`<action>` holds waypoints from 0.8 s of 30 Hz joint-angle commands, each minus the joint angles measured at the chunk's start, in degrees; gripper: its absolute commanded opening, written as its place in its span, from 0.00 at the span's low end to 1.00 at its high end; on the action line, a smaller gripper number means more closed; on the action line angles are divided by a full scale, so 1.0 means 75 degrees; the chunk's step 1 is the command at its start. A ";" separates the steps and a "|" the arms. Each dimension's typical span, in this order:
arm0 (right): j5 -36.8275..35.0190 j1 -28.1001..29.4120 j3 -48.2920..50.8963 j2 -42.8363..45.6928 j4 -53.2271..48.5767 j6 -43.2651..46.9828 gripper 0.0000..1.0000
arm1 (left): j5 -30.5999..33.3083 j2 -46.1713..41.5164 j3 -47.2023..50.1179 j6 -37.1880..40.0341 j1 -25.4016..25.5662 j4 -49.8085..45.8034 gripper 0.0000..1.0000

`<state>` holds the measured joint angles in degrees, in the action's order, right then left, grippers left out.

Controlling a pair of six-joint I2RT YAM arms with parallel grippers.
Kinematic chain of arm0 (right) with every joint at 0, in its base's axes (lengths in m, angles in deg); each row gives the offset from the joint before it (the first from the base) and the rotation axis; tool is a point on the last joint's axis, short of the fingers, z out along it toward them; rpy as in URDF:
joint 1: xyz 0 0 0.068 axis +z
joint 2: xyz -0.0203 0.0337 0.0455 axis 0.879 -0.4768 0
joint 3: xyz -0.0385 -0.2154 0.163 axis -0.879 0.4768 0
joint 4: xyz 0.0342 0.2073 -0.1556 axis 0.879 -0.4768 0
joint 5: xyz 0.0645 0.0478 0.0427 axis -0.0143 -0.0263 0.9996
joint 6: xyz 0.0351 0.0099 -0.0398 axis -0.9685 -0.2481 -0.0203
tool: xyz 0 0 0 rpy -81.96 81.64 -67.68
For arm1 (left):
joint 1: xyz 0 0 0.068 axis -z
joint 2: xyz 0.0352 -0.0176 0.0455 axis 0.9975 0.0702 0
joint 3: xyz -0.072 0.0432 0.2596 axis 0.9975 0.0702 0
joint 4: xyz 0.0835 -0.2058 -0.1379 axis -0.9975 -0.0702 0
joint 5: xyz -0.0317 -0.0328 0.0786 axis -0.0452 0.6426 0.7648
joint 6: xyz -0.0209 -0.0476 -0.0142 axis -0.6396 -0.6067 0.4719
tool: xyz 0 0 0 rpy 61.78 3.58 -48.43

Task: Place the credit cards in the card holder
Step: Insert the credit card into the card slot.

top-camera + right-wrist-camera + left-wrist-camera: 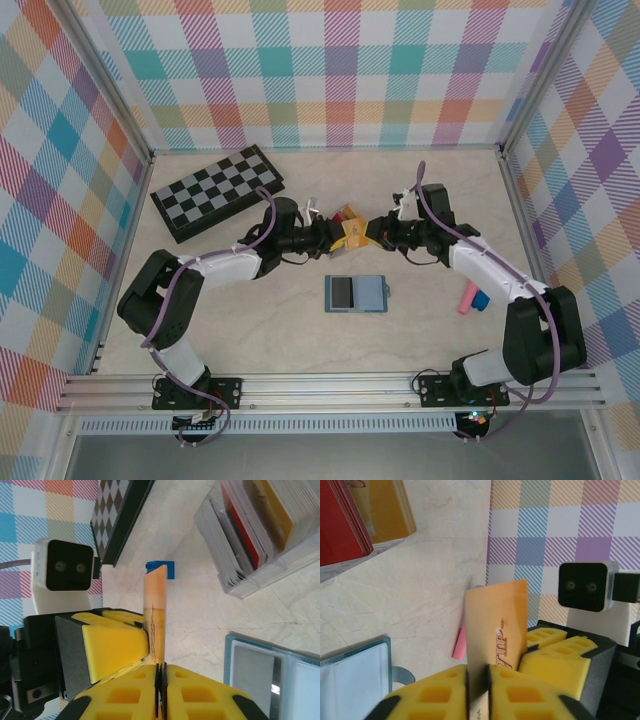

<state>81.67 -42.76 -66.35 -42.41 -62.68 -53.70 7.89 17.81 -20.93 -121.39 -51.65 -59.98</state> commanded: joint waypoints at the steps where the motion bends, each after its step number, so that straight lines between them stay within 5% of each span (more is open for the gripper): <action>1: 0.0086 0.0028 0.0180 -0.0077 -0.0082 0.0041 0.15 | 0.0056 -0.0367 0.0218 0.0163 0.0029 -0.0044 0.05; 7: -0.0613 0.0426 0.0198 -0.0115 -0.1173 0.0858 0.33 | 0.0659 -0.0980 0.0510 0.1228 0.0040 -0.2035 0.00; 11: -0.2102 0.1357 -0.0353 -0.0618 -0.2608 0.1478 0.34 | 0.1147 -0.1311 0.0736 0.1870 0.0110 -0.3230 0.00; 24: -0.4194 0.1529 0.0000 -0.1146 -0.3216 0.1349 0.34 | 0.1345 -0.0677 0.0602 0.2042 0.0810 -0.3310 0.00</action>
<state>54.68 -30.37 -67.64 -51.24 -84.13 -44.61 17.09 11.03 -15.29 -107.43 -46.55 -83.94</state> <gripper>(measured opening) 0.343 0.038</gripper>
